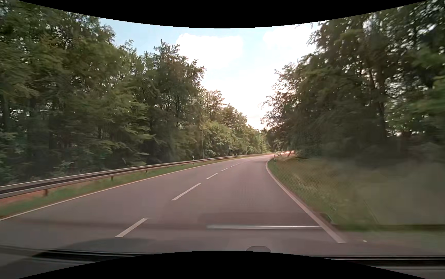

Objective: Follow the waypoints while adhering to traffic rules and regulations

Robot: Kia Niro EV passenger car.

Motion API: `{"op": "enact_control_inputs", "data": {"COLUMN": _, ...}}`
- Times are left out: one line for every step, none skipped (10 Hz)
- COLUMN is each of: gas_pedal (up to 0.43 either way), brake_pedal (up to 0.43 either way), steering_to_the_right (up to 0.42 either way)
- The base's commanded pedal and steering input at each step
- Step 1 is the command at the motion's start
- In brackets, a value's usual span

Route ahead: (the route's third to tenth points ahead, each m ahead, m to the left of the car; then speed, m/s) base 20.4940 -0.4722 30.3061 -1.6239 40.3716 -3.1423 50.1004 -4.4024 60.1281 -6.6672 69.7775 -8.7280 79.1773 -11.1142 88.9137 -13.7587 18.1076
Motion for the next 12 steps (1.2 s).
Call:
{"op": "enact_control_inputs", "data": {"gas_pedal": 0.000, "brake_pedal": 0.000, "steering_to_the_right": 0.015}}
{"op": "enact_control_inputs", "data": {"gas_pedal": 0.000, "brake_pedal": 0.000, "steering_to_the_right": 0.015}}
{"op": "enact_control_inputs", "data": {"gas_pedal": 0.000, "brake_pedal": 0.000, "steering_to_the_right": 0.015}}
{"op": "enact_control_inputs", "data": {"gas_pedal": 0.000, "brake_pedal": 0.000, "steering_to_the_right": 0.015}}
{"op": "enact_control_inputs", "data": {"gas_pedal": 0.000, "brake_pedal": 0.000, "steering_to_the_right": 0.015}}
{"op": "enact_control_inputs", "data": {"gas_pedal": 0.000, "brake_pedal": 0.000, "steering_to_the_right": 0.015}}
{"op": "enact_control_inputs", "data": {"gas_pedal": 0.000, "brake_pedal": 0.000, "steering_to_the_right": 0.015}}
{"op": "enact_control_inputs", "data": {"gas_pedal": 0.000, "brake_pedal": 0.000, "steering_to_the_right": 0.015}}
{"op": "enact_control_inputs", "data": {"gas_pedal": 0.000, "brake_pedal": 0.000, "steering_to_the_right": 0.015}}
{"op": "enact_control_inputs", "data": {"gas_pedal": 0.000, "brake_pedal": 0.000, "steering_to_the_right": 0.015}}
{"op": "enact_control_inputs", "data": {"gas_pedal": 0.000, "brake_pedal": 0.000, "steering_to_the_right": 0.014}}
{"op": "enact_control_inputs", "data": {"gas_pedal": 0.000, "brake_pedal": 0.000, "steering_to_the_right": 0.014}}
